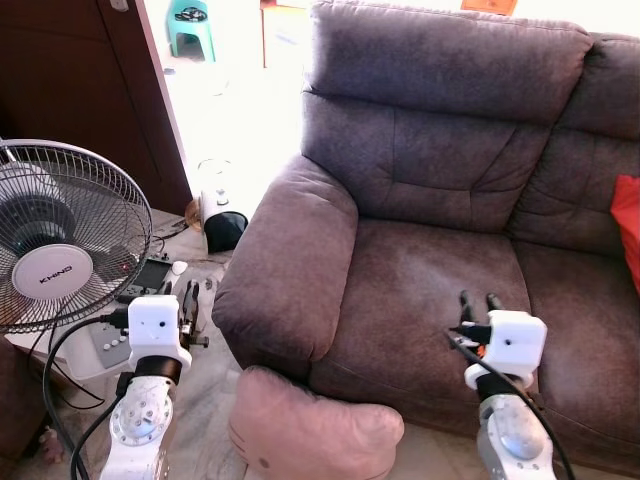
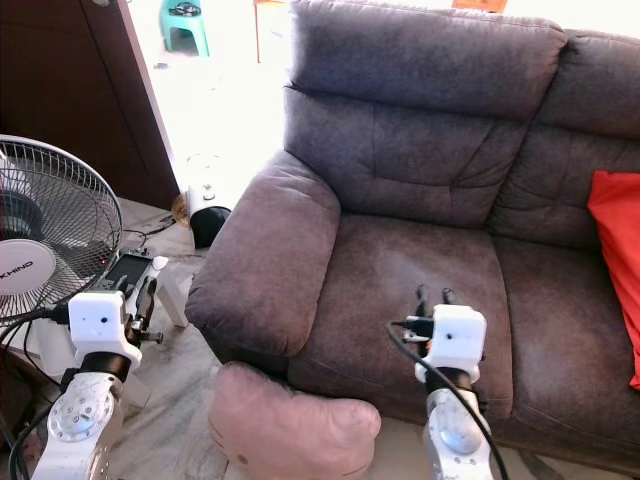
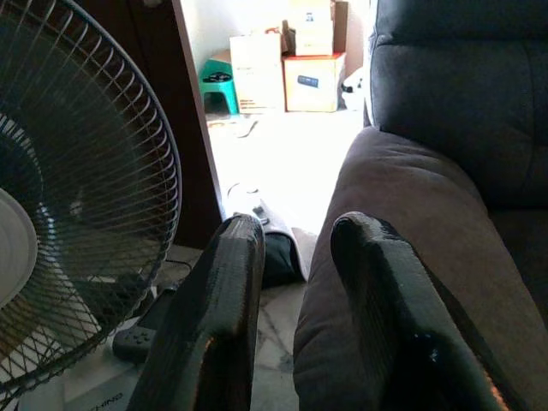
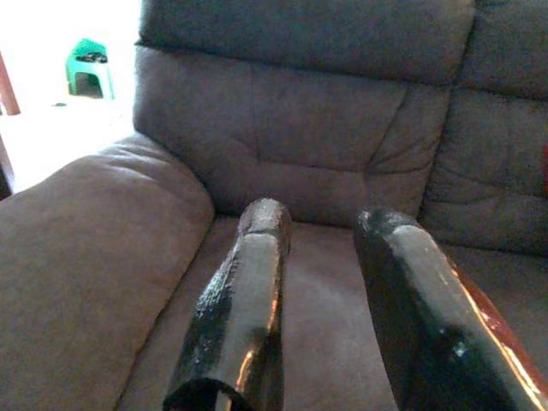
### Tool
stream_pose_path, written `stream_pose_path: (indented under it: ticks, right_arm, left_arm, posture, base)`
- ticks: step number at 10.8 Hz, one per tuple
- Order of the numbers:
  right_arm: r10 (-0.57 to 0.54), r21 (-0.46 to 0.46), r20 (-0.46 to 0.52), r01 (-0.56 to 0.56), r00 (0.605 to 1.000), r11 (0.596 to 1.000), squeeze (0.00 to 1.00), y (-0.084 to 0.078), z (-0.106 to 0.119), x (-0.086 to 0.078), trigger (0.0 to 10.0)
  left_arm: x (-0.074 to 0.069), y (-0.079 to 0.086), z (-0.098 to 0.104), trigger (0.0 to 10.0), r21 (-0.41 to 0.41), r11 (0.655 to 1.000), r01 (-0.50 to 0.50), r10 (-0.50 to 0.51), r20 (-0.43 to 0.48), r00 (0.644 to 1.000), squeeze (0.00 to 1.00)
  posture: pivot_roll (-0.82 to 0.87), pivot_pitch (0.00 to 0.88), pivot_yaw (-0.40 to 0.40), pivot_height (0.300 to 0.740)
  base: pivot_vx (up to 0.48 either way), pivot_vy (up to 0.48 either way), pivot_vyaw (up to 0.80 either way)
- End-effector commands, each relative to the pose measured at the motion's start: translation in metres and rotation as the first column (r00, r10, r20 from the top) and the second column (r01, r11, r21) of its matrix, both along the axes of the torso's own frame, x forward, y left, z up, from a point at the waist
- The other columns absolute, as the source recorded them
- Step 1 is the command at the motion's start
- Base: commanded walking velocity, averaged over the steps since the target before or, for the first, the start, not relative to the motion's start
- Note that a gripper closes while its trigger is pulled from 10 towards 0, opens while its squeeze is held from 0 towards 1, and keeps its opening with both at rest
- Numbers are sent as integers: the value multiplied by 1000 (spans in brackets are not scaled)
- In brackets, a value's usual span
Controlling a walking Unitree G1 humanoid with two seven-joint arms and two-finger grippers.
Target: Move the pillow to the sofa from floor
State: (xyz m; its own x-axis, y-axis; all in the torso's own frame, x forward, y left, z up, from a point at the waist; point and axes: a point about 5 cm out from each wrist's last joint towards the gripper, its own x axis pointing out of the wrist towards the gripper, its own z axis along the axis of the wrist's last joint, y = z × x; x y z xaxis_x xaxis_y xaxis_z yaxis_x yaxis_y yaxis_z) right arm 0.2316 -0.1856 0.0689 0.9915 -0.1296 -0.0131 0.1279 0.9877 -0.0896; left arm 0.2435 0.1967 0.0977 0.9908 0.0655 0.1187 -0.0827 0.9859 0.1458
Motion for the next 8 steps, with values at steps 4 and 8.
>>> stream_pose_path:
  ticks: [4, 8]
  right_arm:
    - [-6, 23, 21, 5, 1000, 1000, 0, 1, 4, -1, 10000]
    - [-17, 13, 12, 17, 1000, 1000, 0, -2, 5, -2, 10000]
  left_arm:
    - [3, -2, 5, 10000, 22, 1000, 18, -19, 11, 1000, 0]
    - [2, 0, 4, 10000, 31, 999, 14, -14, 1, 1000, 0]
  posture:
    - [71, 0, -38, 740]
    - [64, 39, -40, 740]
  base:
    - [0, 0, 0]
    - [0, 0, 0]
